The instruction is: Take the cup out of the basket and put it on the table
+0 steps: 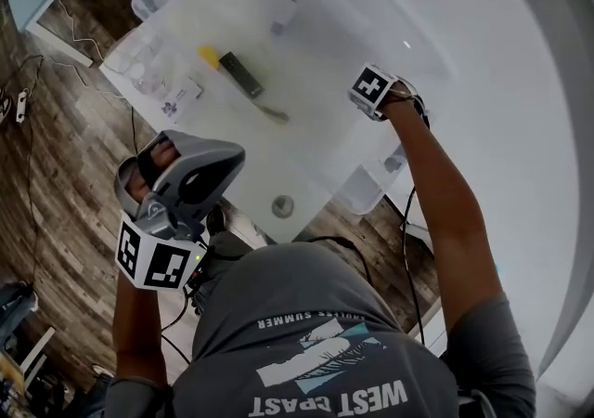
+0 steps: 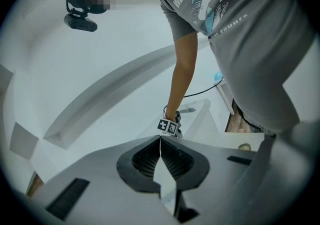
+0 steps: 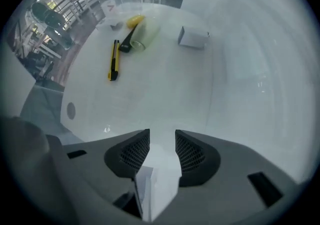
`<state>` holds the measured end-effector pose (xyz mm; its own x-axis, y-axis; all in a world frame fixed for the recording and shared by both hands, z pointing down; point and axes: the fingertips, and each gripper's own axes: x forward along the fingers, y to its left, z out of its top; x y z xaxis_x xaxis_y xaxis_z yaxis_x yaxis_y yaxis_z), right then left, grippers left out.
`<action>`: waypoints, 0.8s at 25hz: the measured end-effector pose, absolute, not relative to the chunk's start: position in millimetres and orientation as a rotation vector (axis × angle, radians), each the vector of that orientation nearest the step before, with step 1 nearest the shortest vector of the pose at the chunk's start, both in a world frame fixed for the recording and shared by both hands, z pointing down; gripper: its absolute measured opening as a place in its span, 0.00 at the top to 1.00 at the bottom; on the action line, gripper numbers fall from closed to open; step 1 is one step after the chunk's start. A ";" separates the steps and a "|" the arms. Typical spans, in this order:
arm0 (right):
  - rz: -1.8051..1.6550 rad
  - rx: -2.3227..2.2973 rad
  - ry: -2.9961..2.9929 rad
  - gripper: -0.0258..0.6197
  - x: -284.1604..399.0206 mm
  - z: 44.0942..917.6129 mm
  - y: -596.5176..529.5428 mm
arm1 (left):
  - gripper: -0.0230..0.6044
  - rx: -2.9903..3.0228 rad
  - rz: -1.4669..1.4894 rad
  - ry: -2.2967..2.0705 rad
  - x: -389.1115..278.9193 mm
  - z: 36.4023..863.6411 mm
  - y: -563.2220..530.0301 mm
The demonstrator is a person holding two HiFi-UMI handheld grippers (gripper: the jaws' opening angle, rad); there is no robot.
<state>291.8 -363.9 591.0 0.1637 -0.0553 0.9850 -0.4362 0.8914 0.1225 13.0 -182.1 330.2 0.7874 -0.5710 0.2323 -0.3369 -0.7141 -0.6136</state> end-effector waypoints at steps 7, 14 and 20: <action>0.316 0.399 -1.294 0.76 313.9 629.2 -367.6 | 0.94 -2.432 -0.605 0.714 4.0 337.9 -175.9; 0.271 0.427 -1.367 0.92 297.9 625.5 -371.5 | 0.94 -2.441 -0.609 0.703 -0.4 341.6 -171.0; 0.301 0.527 -1.554 0.92 254.5 577.9 -364.5 | 0.94 -2.436 -0.569 0.651 0.0 338.1 -165.8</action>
<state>254.5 -364.5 577.9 0.0119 -0.1433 0.9896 -0.5020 0.8551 0.1299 0.0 -165.8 338.1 0.7930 -0.5552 0.2508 -0.3226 -0.7319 -0.6002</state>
